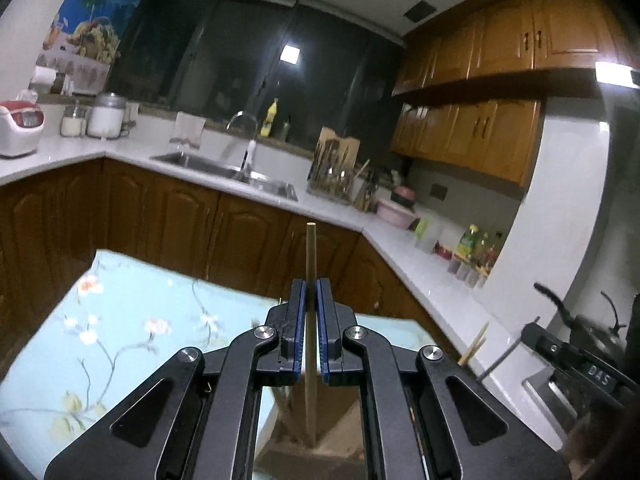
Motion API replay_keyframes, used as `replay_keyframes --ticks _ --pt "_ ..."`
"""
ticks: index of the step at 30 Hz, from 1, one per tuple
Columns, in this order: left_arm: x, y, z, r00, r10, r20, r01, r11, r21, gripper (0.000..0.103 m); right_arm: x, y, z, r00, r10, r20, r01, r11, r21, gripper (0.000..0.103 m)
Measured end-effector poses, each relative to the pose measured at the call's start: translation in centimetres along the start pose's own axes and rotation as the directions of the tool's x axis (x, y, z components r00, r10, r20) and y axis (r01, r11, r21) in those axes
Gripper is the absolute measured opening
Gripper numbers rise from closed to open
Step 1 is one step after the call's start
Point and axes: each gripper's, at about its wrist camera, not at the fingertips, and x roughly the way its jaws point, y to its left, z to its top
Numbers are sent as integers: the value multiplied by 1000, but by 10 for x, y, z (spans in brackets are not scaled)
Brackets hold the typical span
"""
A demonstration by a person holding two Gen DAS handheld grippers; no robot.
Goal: Organize utensils
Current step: 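Lower both held chopsticks into the wooden caddy, then open both grippers to release the chopsticks into the caddy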
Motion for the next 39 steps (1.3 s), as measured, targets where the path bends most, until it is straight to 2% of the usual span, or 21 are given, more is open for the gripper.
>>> replay_keyframes --ticks 7,9,19,22,23,24,25,26,27,28,29,30,31,32,34,36,39 --pt "9 2 -28 996 7 -86 -4 999 35 5 19 -5 -20 996 16 -87 -16 1000 1 4" --pt "8 5 -30 996 21 -86 -18 999 44 6 25 -8 -24 993 20 -113 -19 1000 8 5" --pt "9 3 -24 994 18 -106 -14 999 44 6 28 -12 -21 992 11 -123 -8 1000 23 5" --pt "10 5 -23 992 14 -125 -10 999 34 7 28 -13 -21 992 17 -122 -13 999 31 10" --pt "7 6 -22 992 17 -127 -13 1000 28 8 24 -14 -20 993 19 -116 -14 999 42 17" --pt "3 7 -21 992 17 -128 -15 1000 17 16 21 -16 -19 994 26 -109 -20 999 51 37" --pt "-1 8 -21 992 14 -125 -13 1000 9 25 16 -18 -18 995 35 -92 -30 998 61 48" --pt "-8 9 -20 994 8 -113 -9 1000 -5 31 9 -20 -16 997 42 -65 -37 997 71 68" --pt "-19 9 -19 995 2 -96 -4 1000 -21 46 3 -22 -15 998 44 -44 -41 996 78 79" --pt "-26 9 -19 997 -1 -82 -2 1000 -29 59 -8 -24 -14 999 46 -7 -46 995 89 82" --pt "-35 9 -19 998 -1 -64 -1 999 -38 65 -16 -26 -14 999 49 15 -50 994 96 86" --pt "-47 8 -20 999 4 -43 -6 999 -44 77 -23 -27 -13 998 50 28 -53 993 102 94" --pt "-55 8 -21 999 11 -31 -12 999 -45 86 -30 -28 -13 998 50 40 -54 993 109 97" --pt "-63 8 -23 1000 24 -16 -25 999 -48 89 -36 -29 -14 997 51 50 -56 992 113 101" --pt "-80 9 -29 998 59 8 -59 997 -51 100 -51 -30 -18 997 43 65 -50 993 108 102" --pt "-91 10 -35 996 86 8 -86 995 -50 103 -61 -29 -21 998 27 57 -33 995 94 102" --pt "-109 10 -47 996 85 -21 -85 996 -28 103 -74 -29 -30 999 21 41 -24 997 75 102"
